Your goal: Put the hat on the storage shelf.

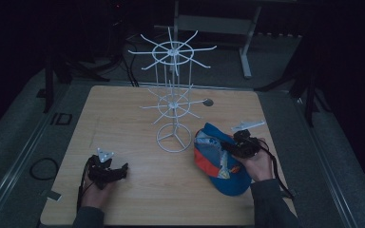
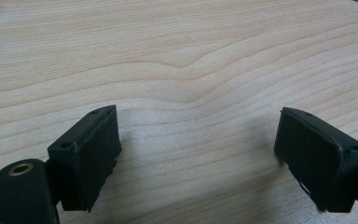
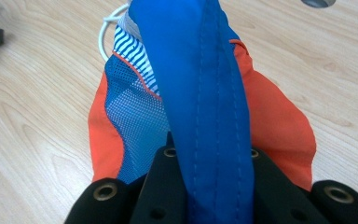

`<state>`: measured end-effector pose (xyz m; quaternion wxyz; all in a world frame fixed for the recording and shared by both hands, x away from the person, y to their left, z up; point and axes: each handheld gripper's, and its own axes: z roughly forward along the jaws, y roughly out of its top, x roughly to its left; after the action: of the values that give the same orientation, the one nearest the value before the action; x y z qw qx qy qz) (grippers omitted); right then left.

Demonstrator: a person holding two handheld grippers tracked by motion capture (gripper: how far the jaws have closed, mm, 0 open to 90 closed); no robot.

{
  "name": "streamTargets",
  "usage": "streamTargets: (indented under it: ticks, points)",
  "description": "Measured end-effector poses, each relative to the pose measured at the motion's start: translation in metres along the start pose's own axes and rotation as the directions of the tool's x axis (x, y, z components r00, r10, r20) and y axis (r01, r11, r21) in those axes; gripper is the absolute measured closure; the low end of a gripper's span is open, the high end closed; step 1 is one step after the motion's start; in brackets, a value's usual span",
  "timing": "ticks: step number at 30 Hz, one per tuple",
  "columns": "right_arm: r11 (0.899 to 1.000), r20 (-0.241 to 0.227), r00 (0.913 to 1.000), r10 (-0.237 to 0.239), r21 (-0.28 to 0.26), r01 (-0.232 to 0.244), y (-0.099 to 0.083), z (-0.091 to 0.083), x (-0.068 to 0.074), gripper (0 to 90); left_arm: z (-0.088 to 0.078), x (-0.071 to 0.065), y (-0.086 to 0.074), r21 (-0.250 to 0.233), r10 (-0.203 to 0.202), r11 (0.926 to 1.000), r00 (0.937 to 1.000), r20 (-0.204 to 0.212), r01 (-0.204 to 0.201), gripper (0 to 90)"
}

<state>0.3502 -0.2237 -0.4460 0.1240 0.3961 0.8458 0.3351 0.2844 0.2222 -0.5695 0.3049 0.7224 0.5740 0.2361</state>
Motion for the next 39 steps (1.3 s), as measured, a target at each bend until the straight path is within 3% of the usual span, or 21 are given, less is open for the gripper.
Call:
streamTargets:
  ticks: [16,39]
  points:
    - [0.998,-0.01,0.9999,0.011,-0.065,-0.011,-0.001,-0.02,0.0,87.7,0.0,0.0,0.0,0.0,0.0,1.0,1.0,0.0,0.0,14.6]
    - [0.986,-0.021,0.9997,0.01,-0.164,-0.014,0.015,-0.053,-0.001,87.7,0.0,0.0,0.0,0.003,0.001,1.0,1.0,0.001,-0.001,14.6]
